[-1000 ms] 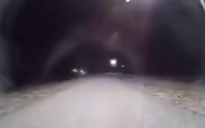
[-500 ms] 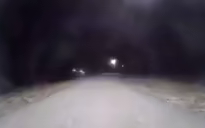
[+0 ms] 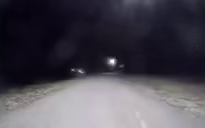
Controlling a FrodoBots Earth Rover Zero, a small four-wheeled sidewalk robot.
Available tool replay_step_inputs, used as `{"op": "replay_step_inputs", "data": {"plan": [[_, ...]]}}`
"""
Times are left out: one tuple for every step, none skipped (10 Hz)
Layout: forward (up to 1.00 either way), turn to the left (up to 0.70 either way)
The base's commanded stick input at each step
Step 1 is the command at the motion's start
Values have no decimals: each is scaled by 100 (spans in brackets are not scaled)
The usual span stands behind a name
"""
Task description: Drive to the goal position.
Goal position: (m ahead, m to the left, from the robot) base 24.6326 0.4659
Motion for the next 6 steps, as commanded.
{"op": "replay_step_inputs", "data": {"plan": [[100,0],[100,0],[100,0],[100,3],[100,21],[100,40]]}}
